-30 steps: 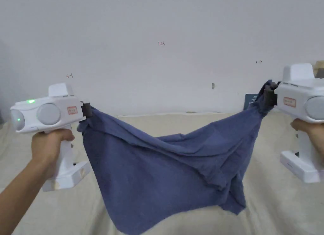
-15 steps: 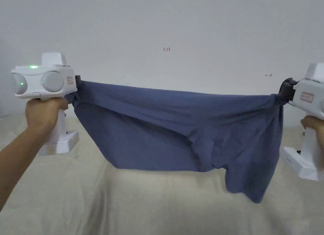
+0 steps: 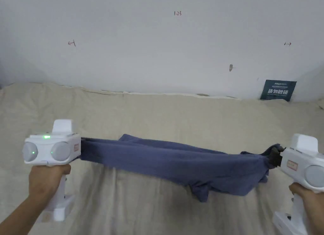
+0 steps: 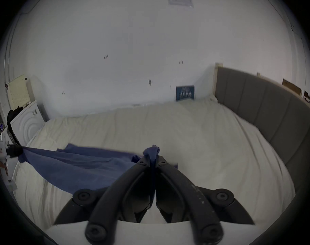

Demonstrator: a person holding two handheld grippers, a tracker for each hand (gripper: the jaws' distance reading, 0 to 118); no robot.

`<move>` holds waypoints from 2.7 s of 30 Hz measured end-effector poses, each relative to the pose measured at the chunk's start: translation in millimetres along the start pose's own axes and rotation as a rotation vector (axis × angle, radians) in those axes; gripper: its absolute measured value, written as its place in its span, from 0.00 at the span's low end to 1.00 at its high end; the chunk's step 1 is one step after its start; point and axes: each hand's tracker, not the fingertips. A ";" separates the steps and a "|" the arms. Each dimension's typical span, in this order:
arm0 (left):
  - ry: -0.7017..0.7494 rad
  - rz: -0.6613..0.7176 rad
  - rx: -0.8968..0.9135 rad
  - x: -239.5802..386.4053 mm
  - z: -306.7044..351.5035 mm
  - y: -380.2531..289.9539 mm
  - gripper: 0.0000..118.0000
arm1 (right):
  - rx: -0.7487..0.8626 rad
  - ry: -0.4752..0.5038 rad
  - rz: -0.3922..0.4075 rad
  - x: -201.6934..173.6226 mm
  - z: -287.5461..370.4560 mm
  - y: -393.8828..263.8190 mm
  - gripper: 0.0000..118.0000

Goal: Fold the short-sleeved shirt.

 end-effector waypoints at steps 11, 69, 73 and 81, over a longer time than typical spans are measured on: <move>-0.009 -0.017 -0.203 -36.7 102.5 -182.7 0.01 | -0.119 0.003 -0.004 12.0 104.6 -146.5 0.05; -0.275 -0.075 0.225 49.1 199.2 -76.7 0.00 | 0.436 -0.102 0.158 -53.8 259.6 -96.9 0.01; -0.400 -0.059 0.077 46.3 126.6 -47.8 0.00 | 0.406 -0.108 0.147 -47.8 233.7 -91.6 0.01; -0.334 0.001 -0.179 46.7 -29.5 -6.2 0.25 | 0.299 -0.125 0.146 -33.2 167.0 -86.1 0.01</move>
